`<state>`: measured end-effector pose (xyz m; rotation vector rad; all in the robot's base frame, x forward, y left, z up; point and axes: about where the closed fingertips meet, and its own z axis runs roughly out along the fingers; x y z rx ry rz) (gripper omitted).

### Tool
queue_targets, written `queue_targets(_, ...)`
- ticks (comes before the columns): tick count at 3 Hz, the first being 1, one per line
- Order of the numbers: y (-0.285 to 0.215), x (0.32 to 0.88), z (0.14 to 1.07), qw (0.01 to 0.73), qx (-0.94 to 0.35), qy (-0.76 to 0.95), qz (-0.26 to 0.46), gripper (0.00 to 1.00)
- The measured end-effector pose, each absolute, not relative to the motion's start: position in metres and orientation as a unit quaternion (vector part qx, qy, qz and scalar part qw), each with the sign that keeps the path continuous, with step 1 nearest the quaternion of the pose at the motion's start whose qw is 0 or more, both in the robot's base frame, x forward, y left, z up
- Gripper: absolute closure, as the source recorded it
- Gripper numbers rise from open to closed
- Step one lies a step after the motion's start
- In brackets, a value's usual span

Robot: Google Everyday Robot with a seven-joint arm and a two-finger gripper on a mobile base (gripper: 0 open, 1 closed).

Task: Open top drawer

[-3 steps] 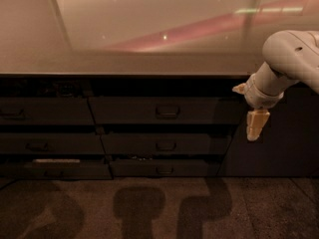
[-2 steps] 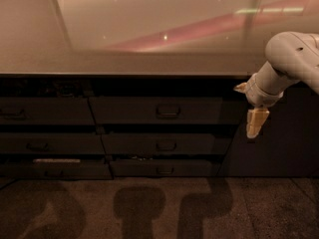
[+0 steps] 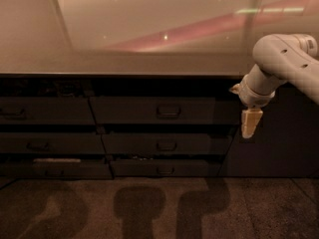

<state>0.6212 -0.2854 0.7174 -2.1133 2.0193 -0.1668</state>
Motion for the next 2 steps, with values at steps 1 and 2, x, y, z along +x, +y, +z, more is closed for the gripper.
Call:
queue_targets(1, -0.2426, 0.6185, 0.6970, 0.060, -0.750, 0.652, -0.088, 0.00)
queue_targets(2, -0.2426, 0.6186, 0.6970, 0.061, -0.750, 0.652, -0.088, 0.00)
